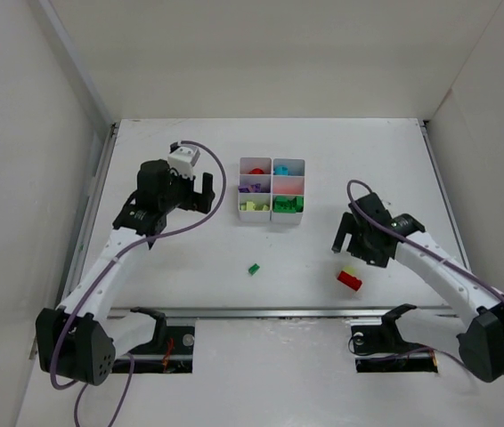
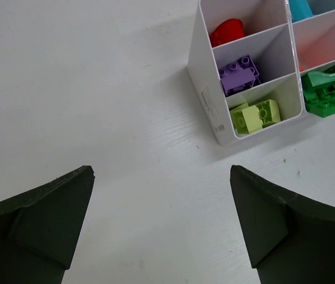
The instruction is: Sort the legos into containers by color
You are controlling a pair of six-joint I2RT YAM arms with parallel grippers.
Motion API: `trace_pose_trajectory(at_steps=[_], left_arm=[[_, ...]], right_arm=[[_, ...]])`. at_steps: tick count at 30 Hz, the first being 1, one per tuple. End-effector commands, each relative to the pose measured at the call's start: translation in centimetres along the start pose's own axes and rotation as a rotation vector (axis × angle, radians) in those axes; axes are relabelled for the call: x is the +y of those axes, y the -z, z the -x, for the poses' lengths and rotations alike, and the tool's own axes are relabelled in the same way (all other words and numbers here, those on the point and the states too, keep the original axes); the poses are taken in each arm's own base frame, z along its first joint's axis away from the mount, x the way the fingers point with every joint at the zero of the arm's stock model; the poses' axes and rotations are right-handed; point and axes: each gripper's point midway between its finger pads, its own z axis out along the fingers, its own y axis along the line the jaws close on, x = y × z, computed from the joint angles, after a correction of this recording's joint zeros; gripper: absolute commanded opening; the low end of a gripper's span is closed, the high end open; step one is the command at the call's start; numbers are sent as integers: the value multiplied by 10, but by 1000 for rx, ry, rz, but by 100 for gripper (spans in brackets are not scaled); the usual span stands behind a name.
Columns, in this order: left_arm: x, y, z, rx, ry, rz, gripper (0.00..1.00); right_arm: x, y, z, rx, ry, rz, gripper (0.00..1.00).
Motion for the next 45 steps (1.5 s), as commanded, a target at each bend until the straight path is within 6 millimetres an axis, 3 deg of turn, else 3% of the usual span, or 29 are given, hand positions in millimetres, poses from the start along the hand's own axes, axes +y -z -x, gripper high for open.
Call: trace_pose_trajectory(at_steps=[1, 4, 10, 15, 20, 27, 31, 35, 39, 45], left_arm=[[3, 6, 2, -48, 48, 29, 99], [-2, 10, -7, -36, 62, 10, 99], [-9, 11, -8, -47, 79, -24, 99], [-9, 15, -4, -65, 76, -24, 99], [-10, 19, -3, -78, 73, -25, 99], [-11, 25, 4, -106, 57, -25, 99], [-12, 25, -1, -97, 59, -34, 99], [-14, 26, 0, -107, 56, -43, 99], [-14, 26, 0, -107, 56, -43, 99], [-11, 26, 0, -108, 60, -35, 99]], right_arm=[[-5, 4, -15, 25, -98, 4, 100], [-15, 1, -25, 48, -61, -20, 100], [-5, -25, -57, 171, -13, -8, 100], [-6, -31, -38, 76, -79, -45, 100], [-3, -27, -24, 7, -121, -35, 92], [-9, -38, -33, 38, -144, -81, 89], [-16, -34, -20, -30, -240, -93, 84], [-24, -39, -22, -26, -260, -114, 81], [-23, -50, -32, 13, -255, -110, 77], [-18, -51, -30, 27, -229, -103, 73]])
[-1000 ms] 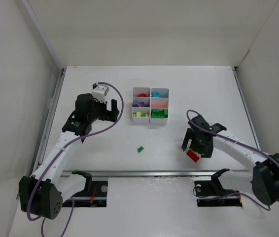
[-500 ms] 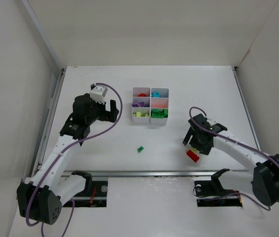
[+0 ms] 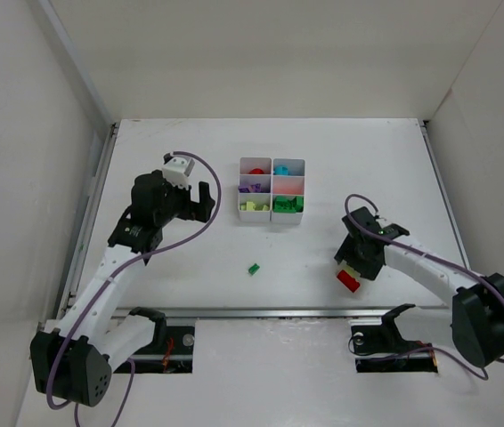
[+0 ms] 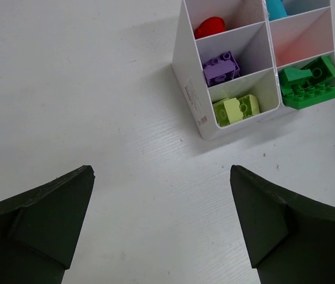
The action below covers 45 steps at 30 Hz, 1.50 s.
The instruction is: Sort the legos into containers by color
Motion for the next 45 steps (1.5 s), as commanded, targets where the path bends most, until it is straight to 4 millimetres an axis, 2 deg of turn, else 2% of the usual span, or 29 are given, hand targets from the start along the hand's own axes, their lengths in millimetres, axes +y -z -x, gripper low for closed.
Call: trace_pose_trajectory(at_steps=[1, 6, 8, 11, 15, 18, 19, 22, 23, 26, 27, 30, 31, 32, 33, 34, 36, 37, 38, 40, 41, 42, 43, 44, 45], left_arm=[[-2, 4, 14, -59, -6, -11, 99], [-2, 6, 16, -68, -7, -12, 99], [0, 6, 16, -69, -16, -2, 99], [0, 6, 16, -69, -16, -2, 99], [0, 8, 18, -78, -27, -2, 99], [0, 8, 18, -78, -27, -2, 99], [0, 8, 18, -78, -36, -2, 99], [1, 10, 21, -87, -38, 7, 99], [1, 10, 21, -87, -38, 7, 99], [0, 10, 21, -87, -61, -6, 99], [-3, 10, 20, -86, -76, -22, 99], [-23, 14, 17, -54, -175, -159, 99], [-34, 19, 26, -70, -216, -221, 99], [-56, 26, 21, -50, -243, -358, 99], [-64, 28, 20, -44, -274, -419, 99], [-70, 30, 23, -54, -320, -465, 99], [-93, 35, 30, -57, -360, -573, 99], [-97, 36, 35, -65, -376, -599, 99], [-102, 39, 48, -99, -407, -633, 99], [-119, 45, 56, -128, -408, -752, 99], [-128, 51, 63, -156, -411, -793, 99], [-138, 53, 73, -195, -398, -835, 99], [-142, 54, 80, -219, -392, -842, 99], [-146, 54, 88, -248, -394, -842, 99], [-148, 54, 95, -278, -402, -837, 99]], right_arm=[[12, 2, 7, -17, -13, 45, 71], [19, 1, 4, 7, 20, 72, 47], [19, -2, 0, 36, 50, 61, 47], [19, -1, -3, 63, 74, 53, 61], [22, 4, -1, 56, 69, 80, 61], [23, 5, 0, 51, 67, 87, 45], [24, 6, -2, 59, 67, 92, 32], [24, 6, -2, 59, 67, 92, 11], [23, 5, 0, 49, 67, 85, 1], [32, 19, 16, -26, 56, 142, 0], [42, 34, 30, -74, 39, 194, 0], [52, 66, 56, -188, 42, 229, 0], [69, 94, 75, -255, 20, 302, 0], [78, 110, 84, -295, 11, 345, 0], [89, 128, 93, -347, 16, 392, 0], [113, 158, 112, -420, -16, 496, 0], [137, 194, 126, -497, -37, 627, 0], [160, 223, 137, -552, -62, 731, 0], [176, 228, 138, -558, -59, 763, 0], [201, 245, 142, -580, -65, 831, 0], [219, 269, 143, -598, -72, 912, 0], [236, 265, 140, -587, -58, 916, 0], [246, 271, 138, -587, -55, 940, 0], [260, 292, 139, -597, -61, 997, 0], [272, 288, 136, -588, -51, 996, 0]])
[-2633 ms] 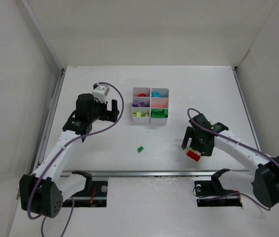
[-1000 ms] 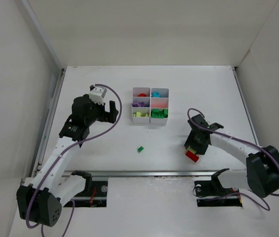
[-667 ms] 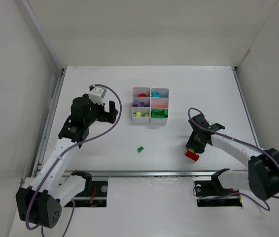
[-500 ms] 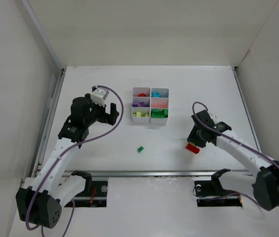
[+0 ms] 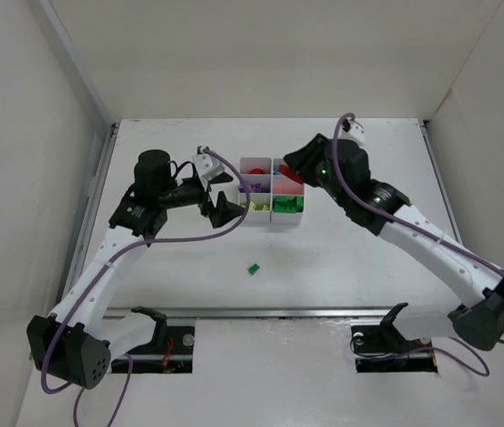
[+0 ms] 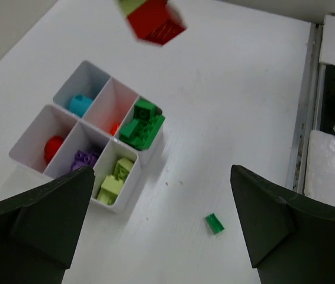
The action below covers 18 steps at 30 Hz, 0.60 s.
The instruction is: Sort the legos into containers by color
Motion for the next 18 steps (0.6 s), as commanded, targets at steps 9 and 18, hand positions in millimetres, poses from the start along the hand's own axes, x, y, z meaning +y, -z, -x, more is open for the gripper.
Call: trace_pose_trajectory(at_steps=[9, 18], left_arm=[[6, -38, 85, -239, 15, -35, 99], [32, -63, 97, -249, 127, -4, 99]], right_arm=[[94, -23, 20, -89, 6, 192, 0], [91, -29, 7, -57, -4, 199, 0]])
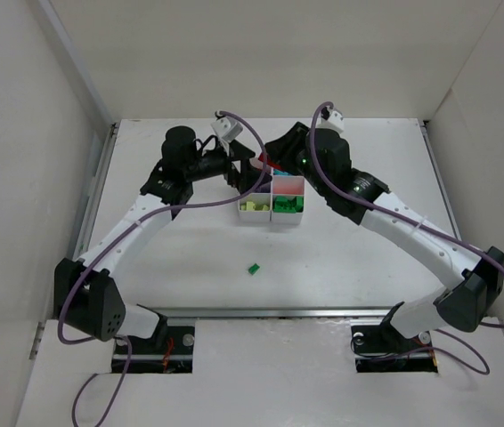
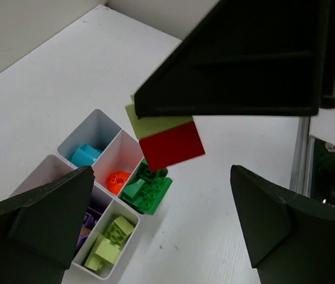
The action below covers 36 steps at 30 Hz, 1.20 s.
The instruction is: Sort the legos into containers by color
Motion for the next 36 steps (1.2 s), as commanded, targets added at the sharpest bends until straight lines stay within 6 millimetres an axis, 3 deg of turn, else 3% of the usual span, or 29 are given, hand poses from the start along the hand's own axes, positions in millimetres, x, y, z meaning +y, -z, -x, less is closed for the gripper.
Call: trace_pose_trajectory(at_steps=[1, 2, 6, 13, 14, 18, 21, 25, 28, 29, 36], left_arm=[[-6, -3, 47, -101, -11, -9, 99], [-7, -3, 56, -124, -23, -13, 99], [-20, -4, 59, -134, -32, -97, 98], [-26, -13, 46, -89, 88, -149, 80], [-24, -15, 46, -83, 94, -148, 70], [-20, -16, 39, -55, 153, -121, 47], [-17, -18, 39, -57, 186, -113, 43], [-18, -19, 41, -64, 197, -115, 25], [-11, -19, 42, -68, 208, -68, 3], [-9, -19, 40, -60, 231, -54, 0], [-1, -15, 21, 13, 189, 1, 0]], right_arm=[[28, 5, 19, -53, -33, 87, 0], [25, 4, 16, -47, -29, 80, 0], [21, 3, 14, -48, -36, 68, 0], [22, 3, 13, -41, -35, 74, 0], [22, 3, 13, -41, -35, 74, 0], [19, 2, 10, -35, -32, 68, 0], [17, 2, 6, -23, -28, 67, 0], [14, 4, 1, -10, -25, 67, 0], [10, 3, -2, -3, -21, 59, 0], [10, 3, -2, -3, -21, 59, 0], [-1, 7, 4, -43, -22, 22, 0]])
